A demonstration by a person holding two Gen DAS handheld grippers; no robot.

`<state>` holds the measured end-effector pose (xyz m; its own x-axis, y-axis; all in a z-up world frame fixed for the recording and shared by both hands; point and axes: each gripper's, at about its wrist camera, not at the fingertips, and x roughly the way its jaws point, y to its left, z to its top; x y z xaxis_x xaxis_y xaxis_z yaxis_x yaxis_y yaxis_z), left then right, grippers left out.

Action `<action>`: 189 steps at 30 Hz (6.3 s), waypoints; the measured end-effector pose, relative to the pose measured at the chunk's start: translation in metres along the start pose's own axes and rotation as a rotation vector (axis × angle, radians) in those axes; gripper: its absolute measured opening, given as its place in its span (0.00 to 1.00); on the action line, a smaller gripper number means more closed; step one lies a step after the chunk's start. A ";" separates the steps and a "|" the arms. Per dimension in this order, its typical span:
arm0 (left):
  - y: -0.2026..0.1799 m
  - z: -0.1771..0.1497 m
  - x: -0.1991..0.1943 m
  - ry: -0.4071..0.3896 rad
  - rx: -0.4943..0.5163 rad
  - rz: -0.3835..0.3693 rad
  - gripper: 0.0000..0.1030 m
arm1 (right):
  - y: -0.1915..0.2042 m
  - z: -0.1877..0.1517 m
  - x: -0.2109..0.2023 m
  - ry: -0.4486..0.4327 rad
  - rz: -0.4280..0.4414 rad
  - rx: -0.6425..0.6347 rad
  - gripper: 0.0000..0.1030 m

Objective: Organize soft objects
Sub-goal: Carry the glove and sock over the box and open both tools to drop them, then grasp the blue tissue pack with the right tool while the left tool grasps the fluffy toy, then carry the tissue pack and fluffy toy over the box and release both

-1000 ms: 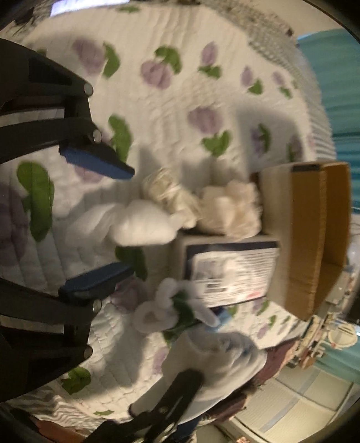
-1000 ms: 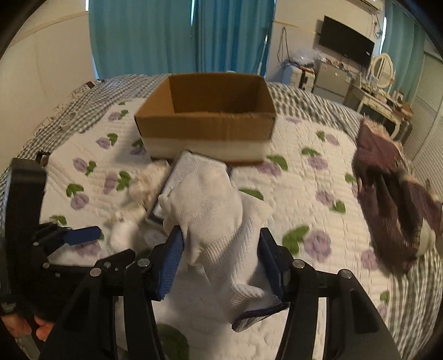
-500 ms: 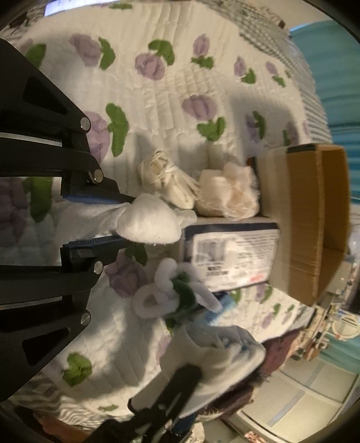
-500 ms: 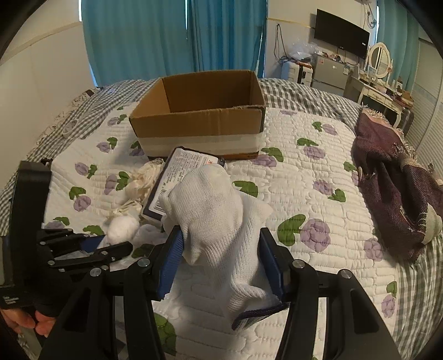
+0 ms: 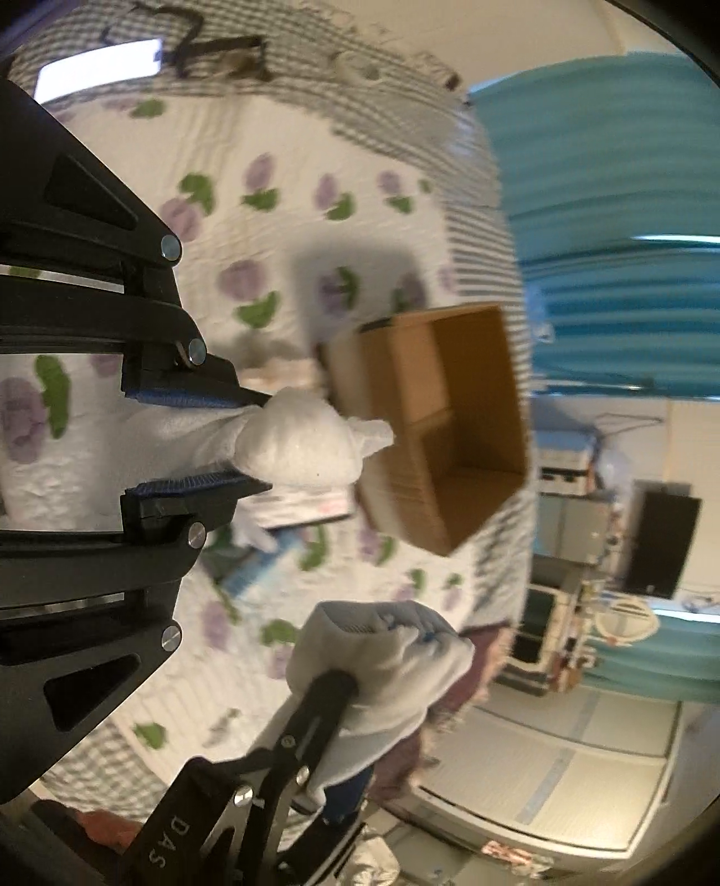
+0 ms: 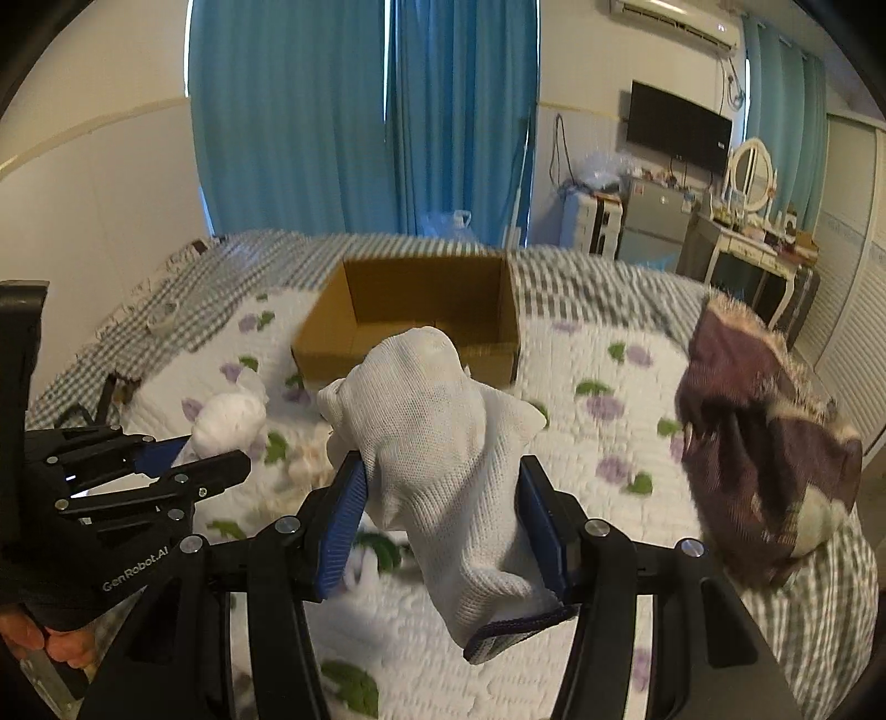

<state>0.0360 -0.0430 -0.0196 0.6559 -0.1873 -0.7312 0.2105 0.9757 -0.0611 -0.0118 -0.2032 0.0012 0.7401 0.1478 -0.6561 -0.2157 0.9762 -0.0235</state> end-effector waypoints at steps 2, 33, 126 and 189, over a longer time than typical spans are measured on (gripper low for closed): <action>0.002 0.013 -0.003 -0.025 0.001 0.001 0.19 | -0.003 0.014 0.000 -0.018 0.005 -0.001 0.53; 0.061 0.147 0.187 -0.007 -0.007 0.083 0.23 | -0.050 0.156 0.258 0.056 0.132 0.115 0.56; -0.076 -0.054 0.132 0.294 0.110 -0.055 0.24 | -0.100 -0.082 0.110 0.286 0.098 0.208 0.43; 0.079 0.151 0.175 -0.009 0.001 0.057 0.58 | -0.055 0.147 0.239 0.107 0.106 0.118 0.72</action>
<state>0.2772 -0.0164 -0.0497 0.6730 -0.1325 -0.7277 0.1732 0.9847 -0.0192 0.2711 -0.1986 -0.0435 0.6440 0.2392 -0.7267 -0.2081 0.9688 0.1344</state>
